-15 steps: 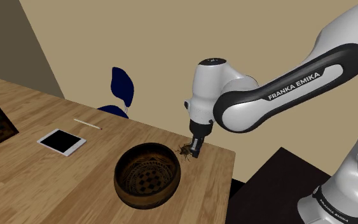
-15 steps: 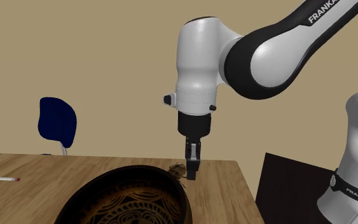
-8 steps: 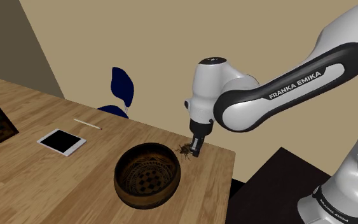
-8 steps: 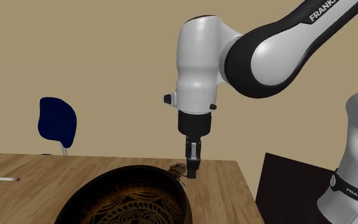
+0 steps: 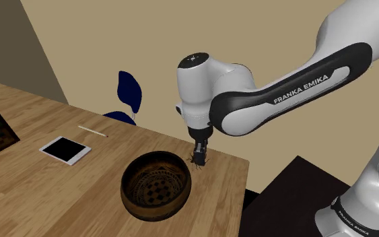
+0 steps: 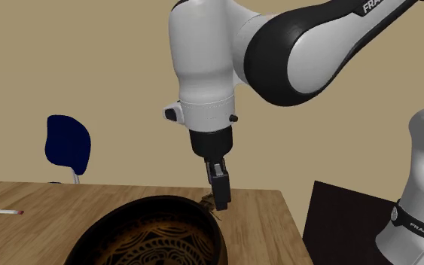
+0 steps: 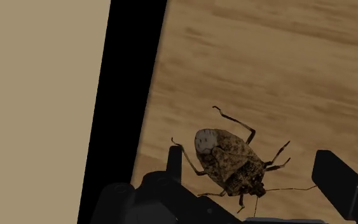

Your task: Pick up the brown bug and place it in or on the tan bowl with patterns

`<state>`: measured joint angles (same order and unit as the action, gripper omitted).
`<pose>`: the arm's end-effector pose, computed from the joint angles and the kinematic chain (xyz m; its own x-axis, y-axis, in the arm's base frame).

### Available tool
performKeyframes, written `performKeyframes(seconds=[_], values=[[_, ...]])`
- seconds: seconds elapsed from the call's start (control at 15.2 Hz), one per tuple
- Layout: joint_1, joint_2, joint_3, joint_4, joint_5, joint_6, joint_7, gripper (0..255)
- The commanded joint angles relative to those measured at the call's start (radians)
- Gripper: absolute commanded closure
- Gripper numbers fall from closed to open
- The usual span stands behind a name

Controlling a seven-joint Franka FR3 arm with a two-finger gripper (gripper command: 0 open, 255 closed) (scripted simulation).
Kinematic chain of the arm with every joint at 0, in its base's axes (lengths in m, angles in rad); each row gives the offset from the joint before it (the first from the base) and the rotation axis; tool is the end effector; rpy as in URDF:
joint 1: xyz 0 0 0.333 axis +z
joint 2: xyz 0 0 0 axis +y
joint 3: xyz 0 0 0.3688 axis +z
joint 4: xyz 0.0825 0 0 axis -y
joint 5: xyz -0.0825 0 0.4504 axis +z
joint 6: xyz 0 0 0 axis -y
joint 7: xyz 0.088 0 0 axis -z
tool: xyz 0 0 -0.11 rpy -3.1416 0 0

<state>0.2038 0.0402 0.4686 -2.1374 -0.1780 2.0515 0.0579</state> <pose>0.4671 0.3574 0.3920 0.7600 0.6391 -0.1184 0.6499 -0.7479 0.1351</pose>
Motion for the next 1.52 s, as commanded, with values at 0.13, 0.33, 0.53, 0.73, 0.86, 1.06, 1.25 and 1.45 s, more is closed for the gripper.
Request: performKeyframes(seconds=[0.13, 0.33, 0.53, 0.73, 0.86, 1.06, 1.25, 1.45], values=[[0.006, 0.041, 0.000, 0.009, -0.074, -0.004, 0.012, 0], [0.003, 0.057, -0.005, -0.016, -0.088, 0.034, 0.021, 0], [0.003, 0.060, -0.006, -0.020, -0.091, 0.041, 0.023, 0], [0.003, 0.061, -0.006, -0.020, -0.091, 0.041, 0.023, 0], [0.003, 0.061, -0.006, -0.020, -0.091, 0.041, 0.023, 0], [0.003, 0.061, -0.006, -0.019, -0.091, 0.041, 0.022, 255], [0.004, 0.062, -0.005, -0.023, -0.092, 0.045, 0.026, 255], [0.008, 0.064, -0.002, -0.017, -0.091, 0.040, 0.032, 255]])
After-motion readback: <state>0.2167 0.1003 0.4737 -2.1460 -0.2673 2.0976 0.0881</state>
